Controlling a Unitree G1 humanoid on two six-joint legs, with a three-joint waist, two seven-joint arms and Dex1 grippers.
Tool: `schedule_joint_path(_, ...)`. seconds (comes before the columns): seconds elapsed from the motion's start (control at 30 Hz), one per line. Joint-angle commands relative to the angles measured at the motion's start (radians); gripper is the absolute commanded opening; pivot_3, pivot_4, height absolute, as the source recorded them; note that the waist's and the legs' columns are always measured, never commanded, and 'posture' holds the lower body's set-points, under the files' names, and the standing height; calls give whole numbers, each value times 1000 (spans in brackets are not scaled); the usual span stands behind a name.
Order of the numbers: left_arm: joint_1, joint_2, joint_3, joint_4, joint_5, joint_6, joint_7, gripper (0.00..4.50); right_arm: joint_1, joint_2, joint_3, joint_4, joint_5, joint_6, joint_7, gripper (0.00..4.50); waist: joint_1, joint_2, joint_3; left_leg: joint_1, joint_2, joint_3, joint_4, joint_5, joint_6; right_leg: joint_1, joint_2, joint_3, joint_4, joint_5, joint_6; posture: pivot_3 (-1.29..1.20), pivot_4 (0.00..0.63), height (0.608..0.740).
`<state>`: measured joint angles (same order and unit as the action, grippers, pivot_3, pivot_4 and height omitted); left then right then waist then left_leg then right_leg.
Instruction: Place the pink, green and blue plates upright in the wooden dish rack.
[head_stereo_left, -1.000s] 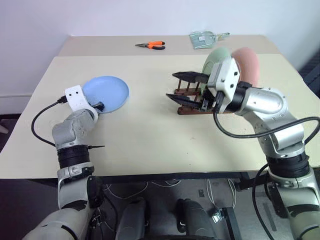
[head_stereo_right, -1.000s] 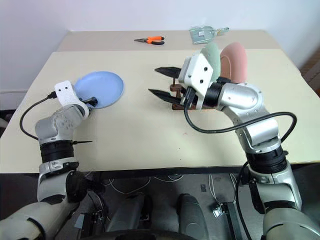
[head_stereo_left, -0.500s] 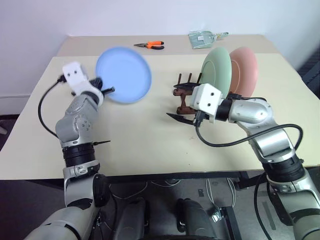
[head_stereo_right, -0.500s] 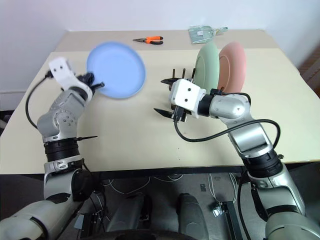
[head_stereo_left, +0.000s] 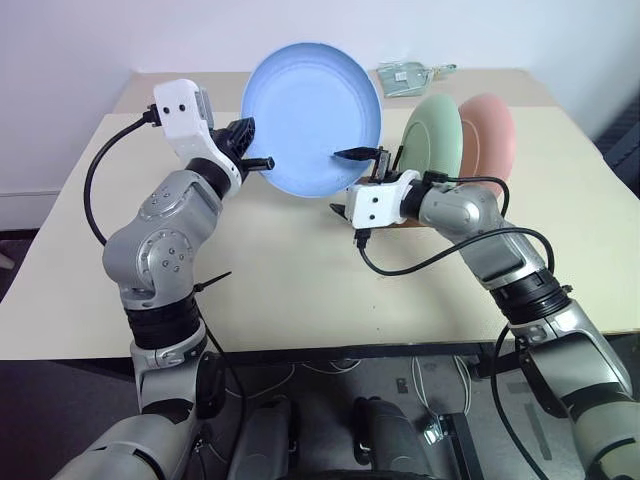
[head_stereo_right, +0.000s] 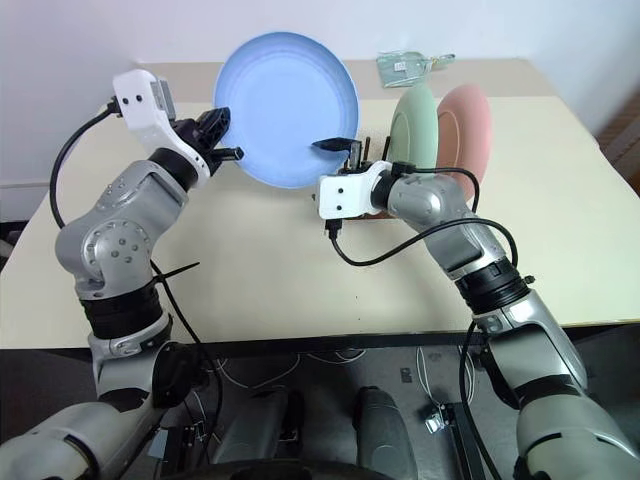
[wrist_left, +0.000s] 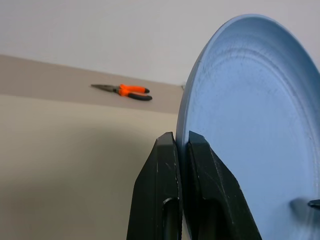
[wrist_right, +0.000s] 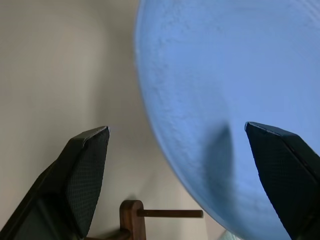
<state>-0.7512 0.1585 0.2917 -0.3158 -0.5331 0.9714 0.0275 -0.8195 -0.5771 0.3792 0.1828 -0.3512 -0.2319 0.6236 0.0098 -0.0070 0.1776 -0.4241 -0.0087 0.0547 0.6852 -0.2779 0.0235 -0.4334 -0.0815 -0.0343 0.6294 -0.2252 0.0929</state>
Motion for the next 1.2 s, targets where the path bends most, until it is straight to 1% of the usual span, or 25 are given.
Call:
schedule_joint_path(0.03,-27,-5,7,-42,-32,23,12,0,-22,9,-26,-14,-29,-57,-43,2646,0,0,0,0,0,0,0,0,0,0,0,0,0,0,0,0,150,740)
schedule_joint_path(0.07,-25,-4,3,-41,-33,30,13,0,-20,10,-28,-14,-34,-64,-48,2090,-1,0,0,0,0,0,0,0,0,0,0,0,0,0,0,0,150,740)
schedule_joint_path(0.1,-24,-7,2,-41,-39,35,12,0,-19,11,-30,-15,-41,-71,-54,1675,-1,0,0,0,0,0,0,0,0,0,0,0,0,0,0,0,150,740)
schedule_joint_path(0.2,-21,-15,4,-37,-52,48,19,0,-15,14,-39,-16,-57,-87,-67,156,0,0,0,0,0,0,0,0,0,0,0,0,0,0,0,0,150,740)
schedule_joint_path(0.23,-22,-20,6,-39,-60,41,17,0,-14,14,-44,-15,-62,-91,-73,67,0,0,0,0,0,0,0,0,0,0,0,0,0,0,0,0,150,740)
schedule_joint_path(0.27,-26,-29,18,-40,-72,29,16,0,-14,14,-50,-14,-69,-95,-78,67,0,0,0,0,0,0,0,0,0,0,0,0,0,0,0,0,150,740)
schedule_joint_path(0.33,-48,-61,73,-38,-119,-20,18,702,-16,12,-58,-11,-80,-101,-91,0,1,0,0,0,0,0,0,0,0,0,0,0,0,0,0,0,150,740)
schedule_joint_path(0.37,-67,-70,108,-31,-120,-69,36,1011,-18,11,-61,-10,-79,-104,-92,0,2,0,0,0,0,0,0,0,0,0,0,0,0,0,0,0,150,740)
schedule_joint_path(0.4,-92,-61,149,-2,-86,-137,76,1500,-23,8,-68,-8,-74,-107,-94,0,3,-1,0,0,0,0,0,0,0,0,0,0,0,0,0,0,150,740)
schedule_joint_path(0.47,-113,-11,197,63,11,-265,142,2494,-31,8,-92,-10,-43,-100,-92,0,-1,-1,0,0,0,0,0,0,-1,0,0,0,0,0,0,0,150,740)
schedule_joint_path(0.53,-97,59,200,121,85,-333,158,3499,-36,27,-134,-26,35,-74,-74,0,-11,0,0,2,0,1,-1,1,-2,0,2,0,0,0,0,0,150,740)
schedule_joint_path(0.57,-74,105,173,144,131,-355,144,3499,-37,44,-165,-45,97,-41,-58,0,-16,0,0,3,1,1,-2,1,-2,1,2,1,0,0,0,0,150,740)
schedule_joint_path(0.63,-10,177,113,176,192,-390,88,3499,-39,87,-241,-102,265,84,-13,0,-23,0,0,4,1,1,-3,1,-2,1,3,1,0,0,0,0,150,740)
schedule_joint_path(0.73,97,239,15,193,240,-423,-18,3499,-50,145,-379,-208,569,396,33,0,-18,0,0,4,2,1,-2,1,-2,2,3,0,2,0,0,0,150,740)
schedule_joint_path(0.8,179,255,-58,177,243,-435,-115,3499,-72,172,-488,-278,818,670,10,0,-9,0,0,3,2,0,-2,0,-1,4,1,-1,1,0,0,0,150,740)
schedule_joint_path(0.83,226,264,-104,160,251,-453,-169,3499,-87,183,-541,-301,924,769,-16,0,-5,0,0,3,2,0,-1,0,0,4,0,-2,1,0,0,0,150,740)
schedule_joint_path(0.9,293,281,-176,129,267,-488,-252,3499,-117,198,-624,-315,1079,926,-87,0,-1,0,0,3,2,0,-1,-1,0,4,-3,-1,1,0,0,0,150,740)
schedule_joint_path(0.97,367,289,-253,90,266,-524,-348,3499,-124,194,-673,-319,1193,1050,-133,0,-2,0,0,3,1,0,-2,-1,0,2,-6,-1,-1,0,-1,0,150,740)
schedule_joint_path(1.03,409,272,-278,65,238,-534,-404,3499,-117,190,-694,-325,1266,1140,-173,0,-5,0,0,3,1,0,-3,-1,0,1,-7,-1,-1,0,-1,0,150,740)
schedule_joint_path(1.13,433,250,-289,35,208,-526,-446,3499,-106,196,-716,-319,1304,1204,-253,0,-15,1,0,0,1,0,-4,-4,5,-3,-8,0,0,0,-2,0,150,740)
schedule_joint_path(1.2,437,235,-285,19,184,-508,-464,3499,-96,189,-708,-318,1304,1219,-274,0,-22,2,-1,-3,1,0,-4,-4,5,-6,-8,0,1,0,-3,0,150,740)
